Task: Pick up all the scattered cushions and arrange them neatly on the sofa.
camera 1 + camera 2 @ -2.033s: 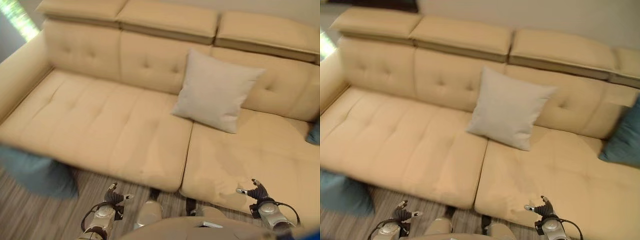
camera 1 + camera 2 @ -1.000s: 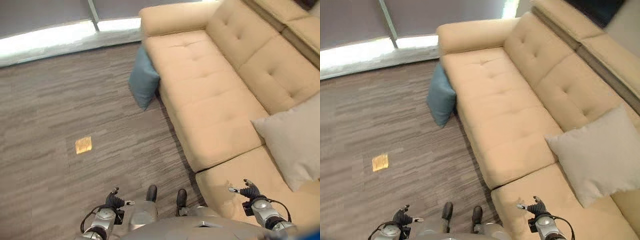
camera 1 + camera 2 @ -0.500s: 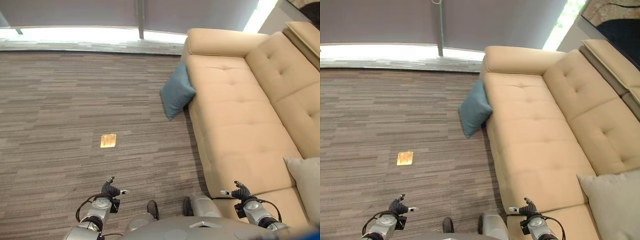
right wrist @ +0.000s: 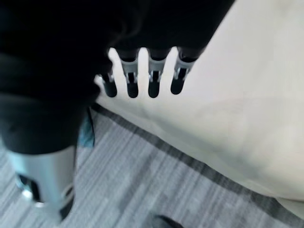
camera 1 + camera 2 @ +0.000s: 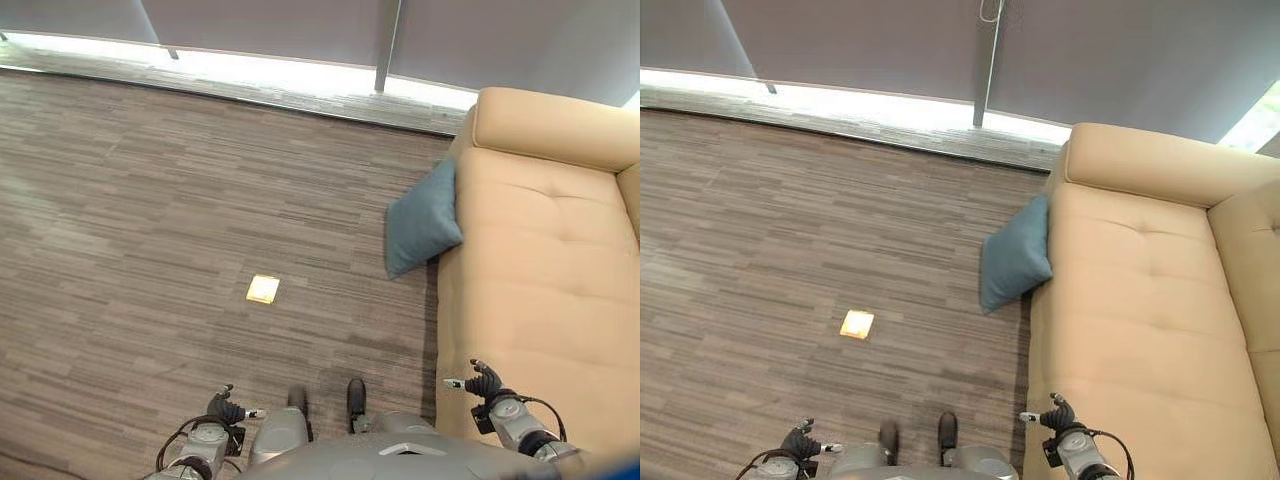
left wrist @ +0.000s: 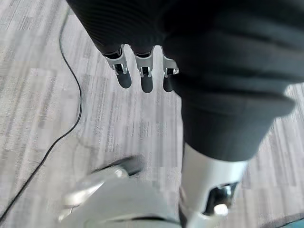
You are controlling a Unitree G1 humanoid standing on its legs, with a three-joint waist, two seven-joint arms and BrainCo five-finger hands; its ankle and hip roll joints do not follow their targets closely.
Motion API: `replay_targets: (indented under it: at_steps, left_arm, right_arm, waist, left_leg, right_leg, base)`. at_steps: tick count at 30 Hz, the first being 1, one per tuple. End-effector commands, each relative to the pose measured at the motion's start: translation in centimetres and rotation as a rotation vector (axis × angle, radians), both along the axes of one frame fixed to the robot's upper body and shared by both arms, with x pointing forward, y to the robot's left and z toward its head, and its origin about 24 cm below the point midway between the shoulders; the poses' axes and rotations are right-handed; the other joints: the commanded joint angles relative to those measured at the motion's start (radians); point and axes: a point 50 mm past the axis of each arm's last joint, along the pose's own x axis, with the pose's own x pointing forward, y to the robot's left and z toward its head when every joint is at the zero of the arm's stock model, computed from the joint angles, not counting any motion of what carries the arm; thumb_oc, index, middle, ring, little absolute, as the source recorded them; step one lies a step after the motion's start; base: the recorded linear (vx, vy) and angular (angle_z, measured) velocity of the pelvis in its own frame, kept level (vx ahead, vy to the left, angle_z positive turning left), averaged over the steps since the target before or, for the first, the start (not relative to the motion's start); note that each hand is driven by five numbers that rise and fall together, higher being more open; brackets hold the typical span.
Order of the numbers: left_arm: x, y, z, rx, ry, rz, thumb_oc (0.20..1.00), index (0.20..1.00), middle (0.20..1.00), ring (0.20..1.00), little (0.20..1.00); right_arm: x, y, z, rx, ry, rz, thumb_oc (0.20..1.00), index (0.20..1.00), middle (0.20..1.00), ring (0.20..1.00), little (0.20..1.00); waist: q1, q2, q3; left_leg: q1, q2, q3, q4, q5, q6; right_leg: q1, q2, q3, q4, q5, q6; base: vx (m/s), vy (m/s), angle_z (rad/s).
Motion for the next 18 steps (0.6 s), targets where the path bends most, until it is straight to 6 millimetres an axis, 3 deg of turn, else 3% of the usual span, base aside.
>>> replay_targets:
  at_steps: [1,4,8,11,13,16,18]
  left_arm:
    - [1.3,1.2,0.7,0.036,-0.038,-0.014,1.000,1.000,1.000,1.000,1.000]
    - [0.4,1.1,0.4,0.034,-0.007,-0.018,1.000,1.000,1.000,1.000,1.000]
    - [0.8,1.0,0.5,0.033,-0.017,-0.032,1.000,1.000,1.000,1.000,1.000]
    - [2.7,1.4,1.3,0.055,-0.065,-0.070,1.000,1.000,1.000,1.000,1.000]
    - [3.0,1.5,1.4,0.060,-0.076,-0.073,1.000,1.000,1.000,1.000,1.000]
    - [3.0,1.2,1.4,0.051,-0.076,-0.078,1.000,1.000,1.000,1.000,1.000]
    - [2.8,1.1,1.2,0.051,-0.065,-0.086,1.000,1.000,1.000,1.000,1.000]
  right_arm:
    - [-1.8,-1.5,-0.1,-0.057,0.033,-0.006,1.000,1.000,1.000,1.000,1.000]
    - [-2.3,-1.3,-0.4,-0.061,0.060,0.012,1.000,1.000,1.000,1.000,1.000]
    - [-1.9,-0.9,-0.4,-0.046,0.049,0.012,1.000,1.000,1.000,1.000,1.000]
    - [0.0,-0.5,0.2,-0.038,-0.008,0.033,1.000,1.000,1.000,1.000,1.000]
    - [0.4,-0.3,0.3,-0.035,-0.025,0.040,1.000,1.000,1.000,1.000,1.000]
    - [0.5,-0.4,0.4,-0.039,-0.029,0.049,1.000,1.000,1.000,1.000,1.000]
    - [0.7,-0.3,0.5,-0.042,-0.030,0.059,1.000,1.000,1.000,1.000,1.000]
  waist:
    - [-0.004,-0.004,-0.020]
    - [-0.004,0.000,-0.038]
    - [0.000,-0.007,-0.054]
    - [-0.020,0.003,-0.028]
    - [-0.023,0.009,-0.020]
    - [-0.037,0.021,-0.018]
    - [-0.048,0.020,-0.017]
  left_leg:
    - [-0.059,-0.020,0.016,0.097,0.022,0.021]
    - [-0.008,-0.024,0.016,0.070,0.023,0.031]
    - [0.024,-0.041,0.026,0.070,-0.008,0.054]
    - [0.064,-0.047,0.028,0.061,-0.029,0.087]
    - [0.071,-0.045,0.028,0.061,-0.035,0.090]
    - [0.130,-0.057,0.009,0.043,-0.062,0.094]
    - [0.158,-0.073,-0.004,0.030,-0.075,0.096]
  right_leg:
    - [0.001,-0.032,-0.026,0.057,-0.054,0.176]
    - [0.021,-0.034,-0.008,0.075,-0.067,0.176]
    - [0.022,-0.059,0.020,0.126,-0.076,0.192]
    - [-0.099,-0.067,0.039,0.397,0.001,0.233]
    - [-0.131,-0.068,0.034,0.442,0.010,0.232]
    - [-0.185,-0.048,0.000,0.383,-0.025,0.204]
    - [-0.227,-0.027,-0.018,0.300,-0.004,0.201]
  base:
    - [0.19,0.090,-0.24]
    - [0.27,0.152,-0.35]
    - [0.22,0.178,-0.43]
    - [0.10,0.153,-0.08]
    - [0.12,0.097,0.11]
    - [0.26,0.079,-0.01]
    - [0.27,0.021,-0.11]
